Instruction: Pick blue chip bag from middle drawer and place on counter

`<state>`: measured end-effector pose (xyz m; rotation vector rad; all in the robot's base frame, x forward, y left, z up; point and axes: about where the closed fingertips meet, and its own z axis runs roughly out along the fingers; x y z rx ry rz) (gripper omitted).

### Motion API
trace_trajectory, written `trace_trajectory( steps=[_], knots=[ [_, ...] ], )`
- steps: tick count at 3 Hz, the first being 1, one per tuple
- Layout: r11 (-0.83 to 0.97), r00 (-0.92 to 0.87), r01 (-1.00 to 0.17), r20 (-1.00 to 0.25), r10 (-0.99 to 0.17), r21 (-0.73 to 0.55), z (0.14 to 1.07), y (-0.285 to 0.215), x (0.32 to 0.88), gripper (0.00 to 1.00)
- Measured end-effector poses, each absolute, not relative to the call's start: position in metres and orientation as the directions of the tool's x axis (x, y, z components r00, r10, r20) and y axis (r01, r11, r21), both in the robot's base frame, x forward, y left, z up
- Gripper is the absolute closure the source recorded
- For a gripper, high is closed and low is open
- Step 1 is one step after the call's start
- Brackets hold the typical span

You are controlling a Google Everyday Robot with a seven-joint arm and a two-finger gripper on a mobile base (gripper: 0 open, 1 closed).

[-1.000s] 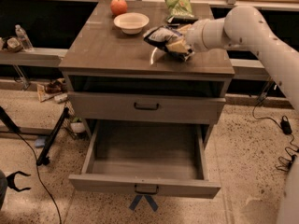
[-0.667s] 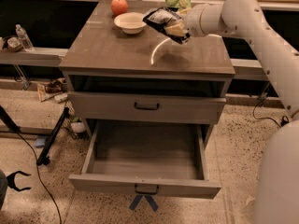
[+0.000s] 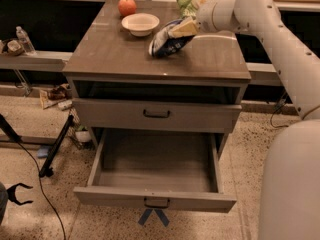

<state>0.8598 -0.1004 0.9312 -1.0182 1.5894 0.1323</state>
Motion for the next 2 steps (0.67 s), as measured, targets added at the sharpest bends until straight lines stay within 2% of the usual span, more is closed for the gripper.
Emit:
trace_trajectory(
  steps=[1,2],
  knots=[
    [0.651,0.032,-0.648,-0.868,-0.495,-0.395,0.933,-0.116,0.857,0.0],
    [0.699,-0.002,-0.619,-0.889,-0.457,-0.358,0.937,-0.151,0.819,0.0]
  ],
)
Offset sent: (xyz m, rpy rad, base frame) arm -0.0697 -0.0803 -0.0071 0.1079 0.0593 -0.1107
